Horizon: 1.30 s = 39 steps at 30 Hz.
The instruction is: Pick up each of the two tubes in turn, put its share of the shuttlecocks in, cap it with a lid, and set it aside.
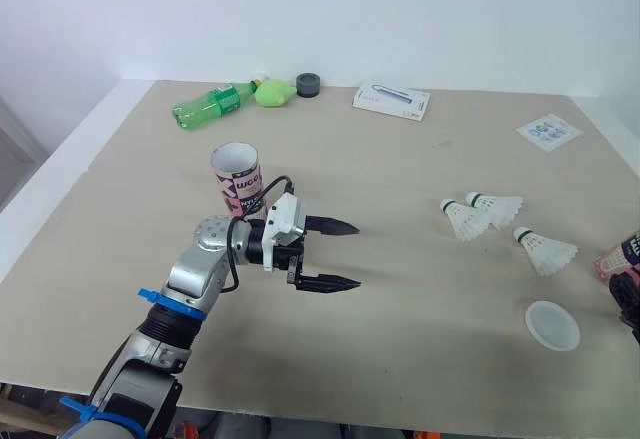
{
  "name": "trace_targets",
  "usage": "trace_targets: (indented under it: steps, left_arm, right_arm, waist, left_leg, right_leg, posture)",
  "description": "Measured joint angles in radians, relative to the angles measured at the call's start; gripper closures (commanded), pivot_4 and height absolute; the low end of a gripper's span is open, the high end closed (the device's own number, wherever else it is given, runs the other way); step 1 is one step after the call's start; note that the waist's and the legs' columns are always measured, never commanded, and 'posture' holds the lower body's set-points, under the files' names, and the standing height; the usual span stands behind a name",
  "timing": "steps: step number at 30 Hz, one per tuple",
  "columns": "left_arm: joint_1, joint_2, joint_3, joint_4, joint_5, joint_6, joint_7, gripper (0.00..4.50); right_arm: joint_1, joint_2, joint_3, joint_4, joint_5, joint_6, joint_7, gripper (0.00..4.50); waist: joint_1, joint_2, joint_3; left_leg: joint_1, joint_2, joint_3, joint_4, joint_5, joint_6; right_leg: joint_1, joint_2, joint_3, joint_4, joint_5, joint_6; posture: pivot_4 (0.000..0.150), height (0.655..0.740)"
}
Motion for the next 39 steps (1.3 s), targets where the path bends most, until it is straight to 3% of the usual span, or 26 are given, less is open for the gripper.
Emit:
trace_targets:
  steps: [10, 13, 17, 22, 27, 32, 39]
  left_arm:
    - [0.022, 0.019, 0.011, -0.002, -0.02, 0.006, -0.041, 0.0]
    - [0.06, 0.063, 0.028, -0.048, -0.038, 0.025, -0.046, 0.0]
    - [0.142, 0.137, 0.06, -0.126, -0.051, 0.066, -0.025, 0.0]
    - [0.262, 0.2, 0.152, -0.242, -0.084, 0.125, 0.076, 0.0]
    - [0.479, 0.232, 0.308, -0.388, -0.098, 0.163, 0.268, 0.0]
    - [0.591, 0.204, 0.394, -0.45, -0.113, 0.184, 0.425, 0.0]
    - [0.609, 0.157, 0.412, -0.422, -0.085, 0.155, 0.563, 0.0]
  right_arm:
    - [0.324, 0.026, -0.093, -0.481, 0.327, 0.034, 0.298, 0.04]
    - [0.343, 0.014, -0.023, -0.652, 0.401, 0.012, 0.345, 0.04]
    - [0.258, -0.103, 0.202, -0.747, 0.395, 0.018, 0.344, 0.04]
    - [0.058, -0.16, 0.434, -0.711, 0.323, 0.018, 0.324, 0.04]
    - [-0.086, -0.117, 0.609, -0.566, 0.19, -0.036, 0.327, 0.04]
    - [-0.156, -0.104, 0.711, -0.488, 0.11, -0.071, 0.369, 0.04]
    - [-0.219, -0.093, 0.776, -0.423, 0.045, -0.1, 0.416, 0.04]
  waist:
    - [-0.002, 0.0, 0.0]
    - [-0.004, -0.003, 0.001]
    - [0.0, -0.006, 0.003]
    - [0.0, -0.011, 0.005]
    - [0.004, -0.013, 0.006]
    - [0.012, -0.014, 0.007]
    - [0.014, -0.014, 0.007]
  left_leg:
    - [0.0, 0.001, -0.001, -0.001, 0.0, 0.0]
    - [0.0, 0.003, -0.001, 0.0, 0.0, 0.0]
    - [0.0, 0.003, -0.001, 0.001, 0.001, 0.0]
    - [-0.001, 0.003, 0.0, 0.001, 0.001, 0.001]
    - [-0.001, 0.003, -0.002, -0.001, 0.0, 0.0]
    - [-0.001, 0.003, -0.002, -0.001, 0.0, -0.001]
    - [0.0, 0.003, -0.001, 0.001, 0.0, -0.001]
  right_leg:
    - [0.0, 0.001, -0.001, 0.0, -0.001, 0.0]
    - [0.0, 0.002, -0.002, 0.0, -0.001, -0.002]
    - [0.0, 0.001, -0.001, 0.0, -0.001, -0.005]
    - [-0.001, 0.001, -0.001, -0.001, -0.001, -0.005]
    - [-0.001, 0.0, -0.003, -0.001, 0.0, -0.006]
    - [-0.001, 0.0, -0.004, -0.001, 0.0, -0.006]
    - [-0.001, 0.0, -0.003, -0.001, 0.0, -0.005]
  posture:
    - [0.15, 0.7294]
    - [0.15, 0.7294]
    - [0.15, 0.7294]
    - [0.15, 0.7294]
    - [0.15, 0.7294]
    - [0.15, 0.7294]
    - [0.15, 0.7294]
